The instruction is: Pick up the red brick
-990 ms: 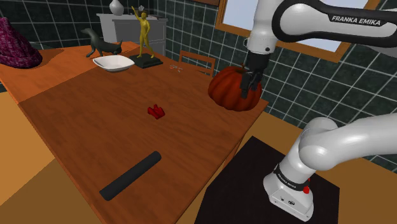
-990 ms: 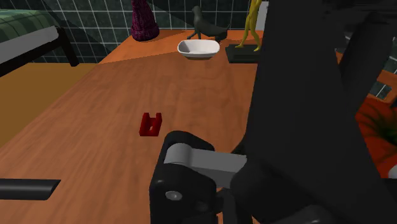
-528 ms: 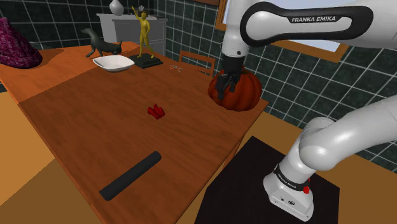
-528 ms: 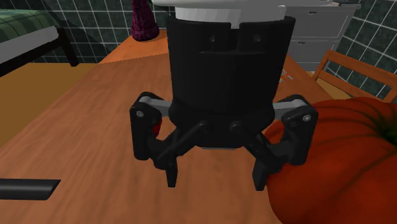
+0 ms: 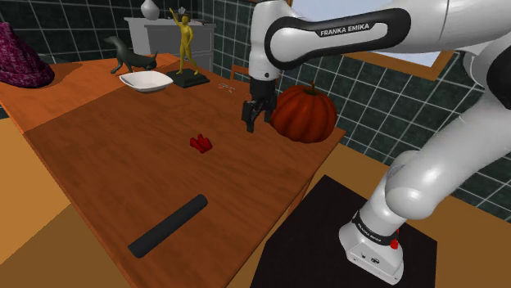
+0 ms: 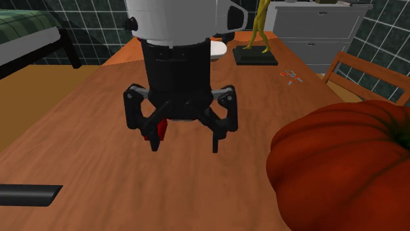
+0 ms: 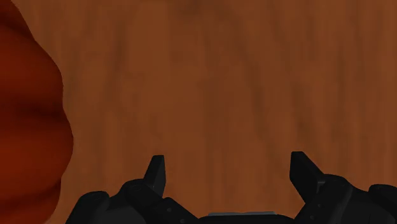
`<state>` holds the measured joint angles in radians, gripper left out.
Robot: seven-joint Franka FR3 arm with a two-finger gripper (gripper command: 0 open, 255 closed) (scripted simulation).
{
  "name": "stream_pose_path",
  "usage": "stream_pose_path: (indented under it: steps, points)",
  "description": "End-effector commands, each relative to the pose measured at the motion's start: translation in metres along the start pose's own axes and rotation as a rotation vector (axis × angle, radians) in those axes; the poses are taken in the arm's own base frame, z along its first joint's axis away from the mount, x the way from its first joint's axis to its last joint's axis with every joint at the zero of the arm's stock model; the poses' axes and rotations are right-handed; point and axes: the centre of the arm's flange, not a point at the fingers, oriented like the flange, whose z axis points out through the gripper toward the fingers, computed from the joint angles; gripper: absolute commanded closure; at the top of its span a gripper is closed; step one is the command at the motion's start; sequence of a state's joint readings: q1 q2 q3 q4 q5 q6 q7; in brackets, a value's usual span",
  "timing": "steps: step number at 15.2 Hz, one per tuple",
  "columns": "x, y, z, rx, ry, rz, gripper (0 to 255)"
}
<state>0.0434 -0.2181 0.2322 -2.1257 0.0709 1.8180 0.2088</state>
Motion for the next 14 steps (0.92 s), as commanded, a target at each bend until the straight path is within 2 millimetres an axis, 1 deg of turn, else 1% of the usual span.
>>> stream_pose_path:
  steps: [1,14]
  points:
    - [0.021,-0.014,0.010,0.002,0.001,-0.002,0]
    - [0.162,-0.098,0.056,0.009,0.006,-0.014,0]
